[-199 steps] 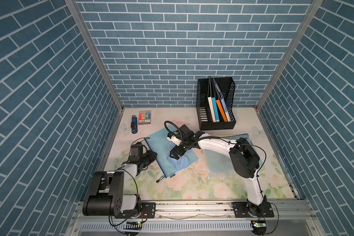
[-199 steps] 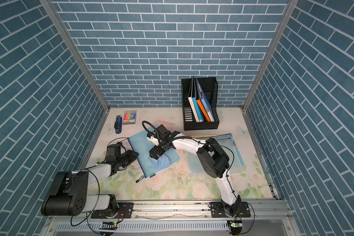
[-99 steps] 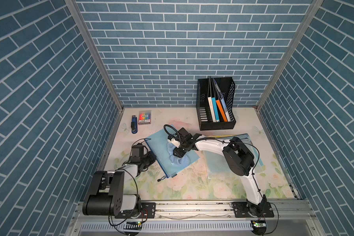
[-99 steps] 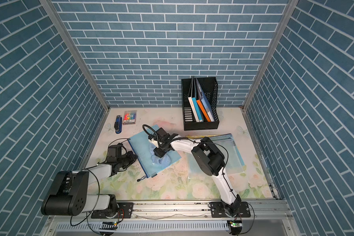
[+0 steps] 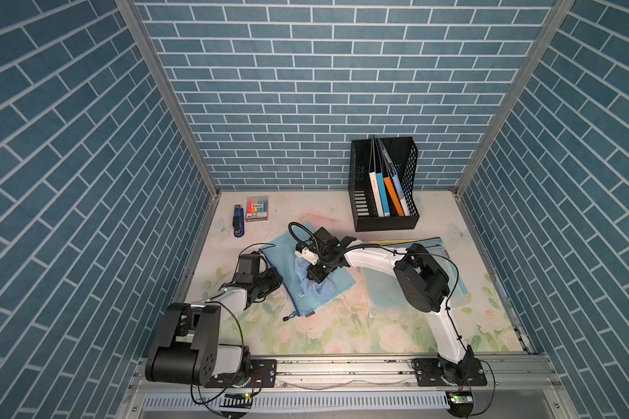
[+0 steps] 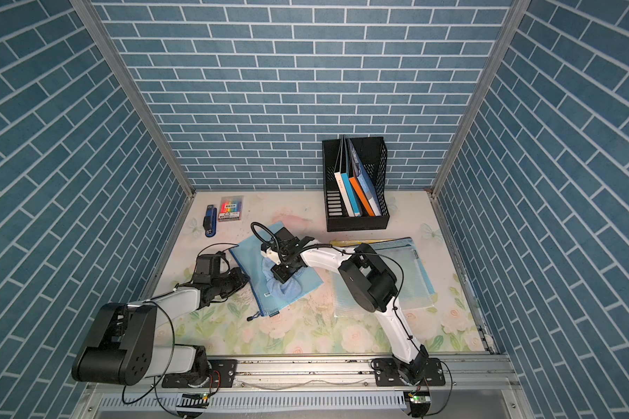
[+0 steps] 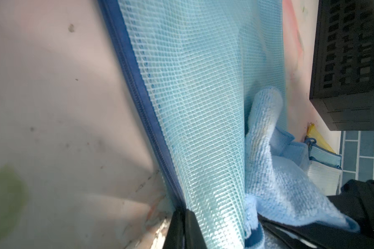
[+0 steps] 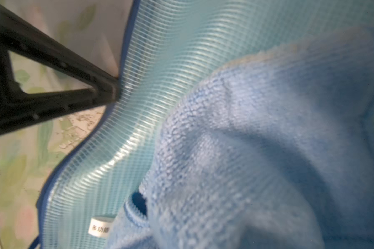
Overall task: Wipe the document bag
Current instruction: Wipe the dirt from the document bag.
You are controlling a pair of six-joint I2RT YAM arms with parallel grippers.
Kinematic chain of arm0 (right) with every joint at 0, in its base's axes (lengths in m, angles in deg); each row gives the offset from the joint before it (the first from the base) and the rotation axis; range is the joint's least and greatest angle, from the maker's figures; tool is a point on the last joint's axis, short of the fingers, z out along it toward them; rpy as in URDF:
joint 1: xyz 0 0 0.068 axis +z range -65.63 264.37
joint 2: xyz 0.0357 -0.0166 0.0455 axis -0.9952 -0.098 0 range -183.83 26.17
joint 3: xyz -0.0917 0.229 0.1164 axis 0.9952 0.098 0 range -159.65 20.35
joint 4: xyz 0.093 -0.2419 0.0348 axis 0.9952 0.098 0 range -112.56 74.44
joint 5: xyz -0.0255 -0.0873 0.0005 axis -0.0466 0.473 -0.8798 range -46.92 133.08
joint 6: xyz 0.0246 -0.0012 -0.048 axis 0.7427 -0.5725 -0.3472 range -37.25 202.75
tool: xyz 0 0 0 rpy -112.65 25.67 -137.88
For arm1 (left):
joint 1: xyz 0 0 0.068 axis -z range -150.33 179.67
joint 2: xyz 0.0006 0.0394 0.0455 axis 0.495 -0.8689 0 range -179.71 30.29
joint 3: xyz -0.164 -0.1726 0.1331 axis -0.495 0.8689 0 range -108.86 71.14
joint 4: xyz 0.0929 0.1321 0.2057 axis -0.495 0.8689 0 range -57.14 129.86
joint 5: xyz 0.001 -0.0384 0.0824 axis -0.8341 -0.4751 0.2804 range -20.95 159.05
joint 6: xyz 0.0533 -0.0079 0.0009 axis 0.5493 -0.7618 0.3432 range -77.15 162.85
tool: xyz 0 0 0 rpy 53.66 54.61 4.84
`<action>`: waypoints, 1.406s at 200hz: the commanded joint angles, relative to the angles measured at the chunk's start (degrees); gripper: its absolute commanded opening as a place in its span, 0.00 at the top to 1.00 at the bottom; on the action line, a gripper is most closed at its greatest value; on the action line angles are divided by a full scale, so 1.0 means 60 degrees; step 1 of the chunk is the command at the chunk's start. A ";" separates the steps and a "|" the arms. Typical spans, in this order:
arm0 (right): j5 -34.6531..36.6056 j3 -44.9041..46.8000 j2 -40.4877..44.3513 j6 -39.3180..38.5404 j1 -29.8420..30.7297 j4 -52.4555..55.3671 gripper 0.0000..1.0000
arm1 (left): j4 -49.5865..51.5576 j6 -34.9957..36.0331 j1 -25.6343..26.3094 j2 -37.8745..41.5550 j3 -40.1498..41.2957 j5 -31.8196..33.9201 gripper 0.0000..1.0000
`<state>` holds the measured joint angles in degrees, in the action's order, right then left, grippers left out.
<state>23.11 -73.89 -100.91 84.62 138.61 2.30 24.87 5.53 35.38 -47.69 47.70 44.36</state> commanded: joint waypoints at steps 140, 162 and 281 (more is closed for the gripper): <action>0.0046 -0.1615 -0.0144 0.0577 -0.1009 0.1404 0.92 | 0.2325 0.1952 0.0826 -0.0261 -0.1296 -0.0149 1.00; -0.0388 -0.2128 -0.0716 0.0545 -0.0314 0.1617 0.92 | 0.2722 0.2069 0.0893 -0.0115 -0.1394 -0.0030 1.00; 0.0106 -0.3546 -0.1885 0.1149 -0.1506 0.1718 0.92 | 0.3244 0.2565 0.1239 -0.0629 -0.1895 -0.0122 1.00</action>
<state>24.82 -92.47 -109.85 91.06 127.20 9.89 44.00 19.61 41.48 -50.00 36.97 42.90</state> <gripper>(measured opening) 0.123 0.062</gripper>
